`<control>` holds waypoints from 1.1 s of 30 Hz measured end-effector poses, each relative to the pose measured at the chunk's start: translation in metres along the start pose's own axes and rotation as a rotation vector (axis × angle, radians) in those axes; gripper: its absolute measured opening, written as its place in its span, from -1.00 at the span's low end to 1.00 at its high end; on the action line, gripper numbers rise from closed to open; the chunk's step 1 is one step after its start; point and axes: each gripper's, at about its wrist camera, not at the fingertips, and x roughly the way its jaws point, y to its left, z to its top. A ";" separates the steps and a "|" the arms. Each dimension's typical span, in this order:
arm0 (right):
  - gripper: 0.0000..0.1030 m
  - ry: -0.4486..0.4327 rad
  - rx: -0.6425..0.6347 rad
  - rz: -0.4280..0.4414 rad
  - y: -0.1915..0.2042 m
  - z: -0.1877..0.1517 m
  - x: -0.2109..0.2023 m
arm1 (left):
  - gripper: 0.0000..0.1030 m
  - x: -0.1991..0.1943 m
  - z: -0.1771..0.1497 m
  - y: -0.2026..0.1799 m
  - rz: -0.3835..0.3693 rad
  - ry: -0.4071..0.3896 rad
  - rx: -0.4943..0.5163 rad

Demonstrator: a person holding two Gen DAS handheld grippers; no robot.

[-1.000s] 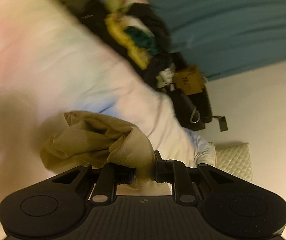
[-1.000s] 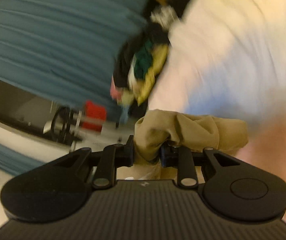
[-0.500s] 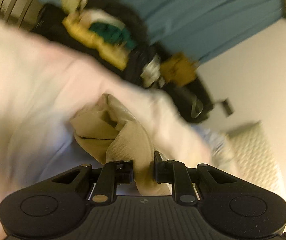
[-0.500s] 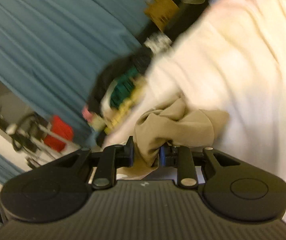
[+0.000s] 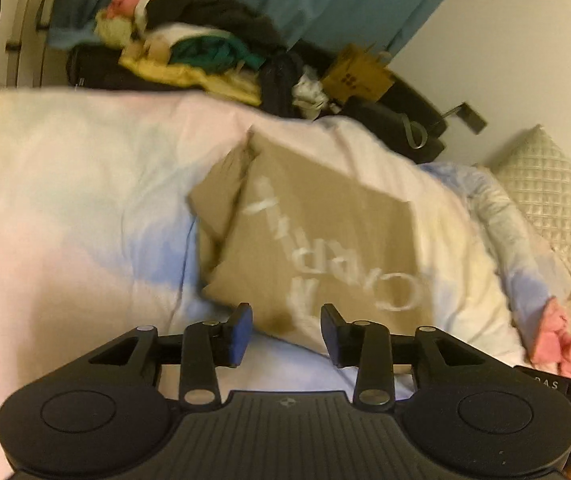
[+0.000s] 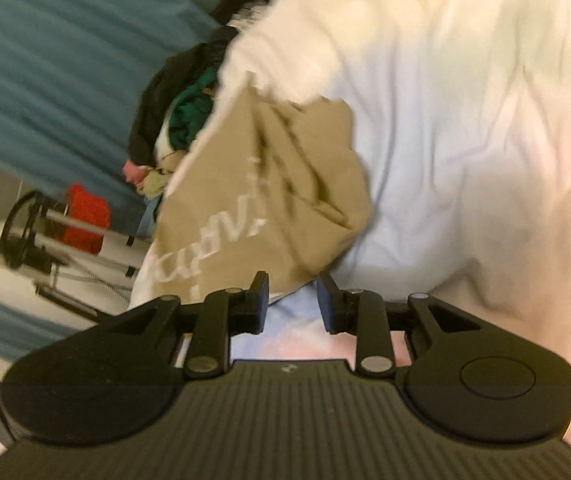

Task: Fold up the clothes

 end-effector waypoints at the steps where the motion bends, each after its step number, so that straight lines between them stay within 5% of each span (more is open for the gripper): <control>1: -0.42 -0.006 -0.035 0.000 0.010 -0.002 -0.013 | -0.14 -0.018 0.001 -0.010 0.002 -0.019 0.023; 8: -0.32 -0.107 -0.343 -0.021 0.083 -0.029 -0.107 | 0.26 -0.134 0.002 -0.076 0.018 -0.134 0.171; 9: -0.06 -0.129 -0.390 -0.026 0.093 -0.034 -0.121 | 0.35 -0.152 0.000 -0.085 0.020 -0.158 0.190; 10: 0.44 -0.164 -0.425 -0.025 0.101 -0.040 -0.134 | 0.56 -0.170 -0.003 -0.093 0.022 -0.183 0.208; 12: 0.97 -0.236 -0.496 -0.021 0.117 -0.051 -0.162 | 0.76 -0.203 -0.011 -0.107 0.018 -0.228 0.241; 17: 1.00 -0.285 -0.623 0.012 0.136 -0.083 -0.215 | 0.99 -0.271 -0.041 -0.129 0.001 -0.321 0.302; 22: 1.00 -0.346 -0.686 0.021 0.135 -0.119 -0.246 | 0.99 -0.317 -0.081 -0.135 0.004 -0.409 0.324; 33: 1.00 -0.428 -0.701 0.039 0.108 -0.179 -0.252 | 0.99 -0.352 -0.151 -0.119 0.093 -0.491 0.404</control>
